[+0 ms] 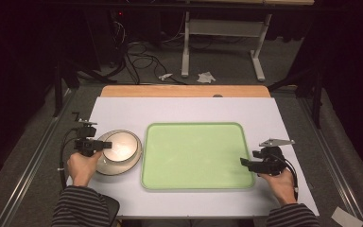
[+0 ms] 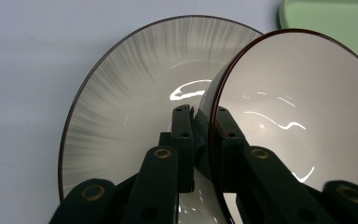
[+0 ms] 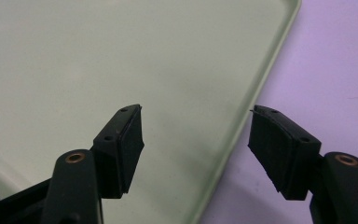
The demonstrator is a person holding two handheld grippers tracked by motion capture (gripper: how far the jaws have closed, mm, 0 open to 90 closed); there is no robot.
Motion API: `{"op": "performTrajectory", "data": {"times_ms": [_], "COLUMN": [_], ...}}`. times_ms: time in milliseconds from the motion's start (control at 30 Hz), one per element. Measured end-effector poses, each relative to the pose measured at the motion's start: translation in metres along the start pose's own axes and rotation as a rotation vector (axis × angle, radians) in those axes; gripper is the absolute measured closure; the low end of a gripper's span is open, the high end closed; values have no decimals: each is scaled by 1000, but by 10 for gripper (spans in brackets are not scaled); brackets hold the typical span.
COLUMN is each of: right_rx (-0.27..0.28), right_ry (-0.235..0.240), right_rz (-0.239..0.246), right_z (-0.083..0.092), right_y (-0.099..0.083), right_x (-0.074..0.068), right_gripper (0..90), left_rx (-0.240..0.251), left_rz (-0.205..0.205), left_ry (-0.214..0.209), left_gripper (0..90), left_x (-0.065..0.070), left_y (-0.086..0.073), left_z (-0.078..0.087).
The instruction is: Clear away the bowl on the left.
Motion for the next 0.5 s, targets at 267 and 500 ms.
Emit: {"op": "performTrajectory", "data": {"times_ms": [267, 500], "right_rx": [4, 3], "right_ry": [-1, 0], "right_rz": [0, 0], "right_z": [0, 0], "right_y": [0, 0], "right_x": [-1, 0], "right_gripper": [365, 365], "left_rx": [17, 47], "left_rz": [-12, -16], "left_ry": [-32, -76], "left_gripper": [807, 808], "left_x": [6, 14], "left_y": [2, 6], "left_z": [8, 18]}}
Point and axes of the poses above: each handheld gripper's, and its own axes: z roughly backward along the jaws, y roughly out of its top, x roughly to its right, the point moved 2 cm from there along -z, roughly forward along the jaws, and after that the axes turned 13 degrees about z, right-handed, at the moved point
